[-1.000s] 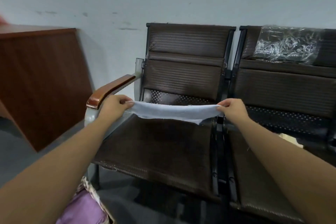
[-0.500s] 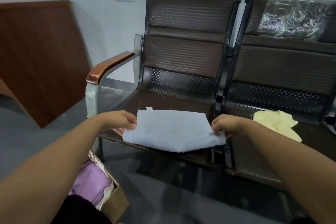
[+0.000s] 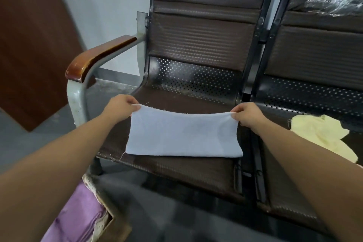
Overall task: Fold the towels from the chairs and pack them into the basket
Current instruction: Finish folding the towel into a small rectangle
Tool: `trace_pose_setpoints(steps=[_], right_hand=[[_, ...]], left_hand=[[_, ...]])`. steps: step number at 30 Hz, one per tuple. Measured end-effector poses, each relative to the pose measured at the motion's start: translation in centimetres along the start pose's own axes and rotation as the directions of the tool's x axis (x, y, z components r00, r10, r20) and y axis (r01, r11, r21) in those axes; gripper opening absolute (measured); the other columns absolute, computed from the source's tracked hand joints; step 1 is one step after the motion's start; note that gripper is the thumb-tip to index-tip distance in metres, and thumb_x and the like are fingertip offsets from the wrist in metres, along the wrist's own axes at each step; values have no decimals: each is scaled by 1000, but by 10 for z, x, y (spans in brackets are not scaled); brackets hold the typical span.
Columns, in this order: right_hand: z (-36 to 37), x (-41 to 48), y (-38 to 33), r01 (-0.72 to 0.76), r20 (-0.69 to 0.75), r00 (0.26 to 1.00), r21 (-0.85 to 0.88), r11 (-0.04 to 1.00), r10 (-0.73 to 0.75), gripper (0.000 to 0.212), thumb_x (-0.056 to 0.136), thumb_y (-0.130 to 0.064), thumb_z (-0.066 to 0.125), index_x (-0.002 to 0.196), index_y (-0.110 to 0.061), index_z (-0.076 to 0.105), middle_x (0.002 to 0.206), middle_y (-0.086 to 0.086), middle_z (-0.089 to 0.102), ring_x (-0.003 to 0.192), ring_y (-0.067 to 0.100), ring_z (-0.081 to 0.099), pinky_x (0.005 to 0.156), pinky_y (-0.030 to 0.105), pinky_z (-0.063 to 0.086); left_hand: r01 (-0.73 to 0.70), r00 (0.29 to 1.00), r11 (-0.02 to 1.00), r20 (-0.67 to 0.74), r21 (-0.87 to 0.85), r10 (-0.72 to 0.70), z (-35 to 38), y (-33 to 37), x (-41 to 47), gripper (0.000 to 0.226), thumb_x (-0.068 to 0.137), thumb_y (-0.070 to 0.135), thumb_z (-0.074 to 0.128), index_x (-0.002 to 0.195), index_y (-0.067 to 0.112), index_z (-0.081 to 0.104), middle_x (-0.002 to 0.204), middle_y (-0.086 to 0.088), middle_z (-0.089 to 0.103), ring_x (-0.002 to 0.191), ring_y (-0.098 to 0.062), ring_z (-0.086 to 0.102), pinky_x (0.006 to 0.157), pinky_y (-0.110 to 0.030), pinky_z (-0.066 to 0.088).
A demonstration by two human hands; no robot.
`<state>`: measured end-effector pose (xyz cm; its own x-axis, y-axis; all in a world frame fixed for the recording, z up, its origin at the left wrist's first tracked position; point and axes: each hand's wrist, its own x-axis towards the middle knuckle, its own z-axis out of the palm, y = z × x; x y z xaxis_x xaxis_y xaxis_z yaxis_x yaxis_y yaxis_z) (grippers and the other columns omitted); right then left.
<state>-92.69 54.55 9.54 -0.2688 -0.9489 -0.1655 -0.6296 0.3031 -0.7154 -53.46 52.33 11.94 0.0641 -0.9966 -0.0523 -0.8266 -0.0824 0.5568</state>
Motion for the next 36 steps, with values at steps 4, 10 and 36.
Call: trace_pose_setpoints(steps=[4, 10, 36], right_hand=[[28, 36, 4, -37, -72, 997, -18, 999, 35, 11, 89, -7, 66, 83, -14, 71, 91, 6, 70, 93, 24, 67, 69, 26, 48], [81, 31, 5, 126, -71, 984, -370, 920, -163, 41, 98, -19, 52, 138, -8, 50, 136, 14, 49, 125, 34, 49, 106, 48, 42], [139, -81, -37, 233, 392, 900, -59, 971, -192, 51, 104, -42, 41, 139, -7, 50, 149, 10, 47, 141, 28, 37, 117, 38, 22]], left_hand=[[71, 997, 997, -21, -1, -71, 23, -5, 33, 6, 92, 29, 66, 91, 24, 70, 93, -2, 69, 97, -23, 65, 81, -29, 45], [200, 980, 977, -1, 69, -200, 53, -18, 50, 26, 93, 33, 66, 109, 13, 61, 105, -6, 57, 104, -29, 56, 84, -33, 40], [-28, 986, 999, 165, 42, 21, 40, 75, -40, 14, 93, 20, 54, 92, 6, 58, 85, -6, 58, 86, -27, 57, 60, -32, 35]])
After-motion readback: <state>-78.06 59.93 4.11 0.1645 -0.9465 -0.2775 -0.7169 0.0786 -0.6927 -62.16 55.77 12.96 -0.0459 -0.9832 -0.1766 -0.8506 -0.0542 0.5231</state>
